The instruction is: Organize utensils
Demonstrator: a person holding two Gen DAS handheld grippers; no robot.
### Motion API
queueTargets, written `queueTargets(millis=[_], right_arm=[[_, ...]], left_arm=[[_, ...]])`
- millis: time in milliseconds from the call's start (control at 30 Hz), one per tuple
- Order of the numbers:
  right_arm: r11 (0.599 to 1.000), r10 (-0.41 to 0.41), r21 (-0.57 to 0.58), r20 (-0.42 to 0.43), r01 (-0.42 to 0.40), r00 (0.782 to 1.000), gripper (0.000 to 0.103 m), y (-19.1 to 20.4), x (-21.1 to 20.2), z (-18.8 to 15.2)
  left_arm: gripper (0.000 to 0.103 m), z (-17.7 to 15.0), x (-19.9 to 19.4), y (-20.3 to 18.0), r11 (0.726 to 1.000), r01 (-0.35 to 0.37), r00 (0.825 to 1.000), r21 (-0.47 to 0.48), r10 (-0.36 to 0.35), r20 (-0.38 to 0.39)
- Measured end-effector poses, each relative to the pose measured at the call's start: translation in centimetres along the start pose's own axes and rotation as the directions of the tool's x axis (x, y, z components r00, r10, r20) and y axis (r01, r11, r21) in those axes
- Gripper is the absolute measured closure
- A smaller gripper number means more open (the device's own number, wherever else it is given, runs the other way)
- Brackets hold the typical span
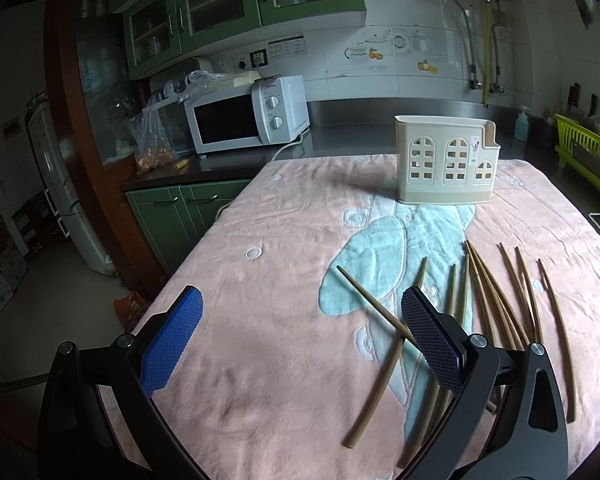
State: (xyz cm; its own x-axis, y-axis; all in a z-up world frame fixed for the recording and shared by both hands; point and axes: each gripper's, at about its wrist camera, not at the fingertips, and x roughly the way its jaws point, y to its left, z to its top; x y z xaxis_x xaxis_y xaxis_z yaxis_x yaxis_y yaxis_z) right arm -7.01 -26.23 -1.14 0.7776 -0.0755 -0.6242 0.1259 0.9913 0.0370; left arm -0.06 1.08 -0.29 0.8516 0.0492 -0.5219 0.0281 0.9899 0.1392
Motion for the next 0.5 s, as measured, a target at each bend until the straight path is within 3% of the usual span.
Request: queueTargets(millis=[500], right_arm=[[1.0, 0.009, 0.001, -0.011, -0.009, 1.0, 0.006, 0.24, 0.23, -0.6]], left_arm=[[0.005, -0.92, 0.3, -0.46, 1.0, 0.015, 0.999, 0.0, -0.015, -0.039]])
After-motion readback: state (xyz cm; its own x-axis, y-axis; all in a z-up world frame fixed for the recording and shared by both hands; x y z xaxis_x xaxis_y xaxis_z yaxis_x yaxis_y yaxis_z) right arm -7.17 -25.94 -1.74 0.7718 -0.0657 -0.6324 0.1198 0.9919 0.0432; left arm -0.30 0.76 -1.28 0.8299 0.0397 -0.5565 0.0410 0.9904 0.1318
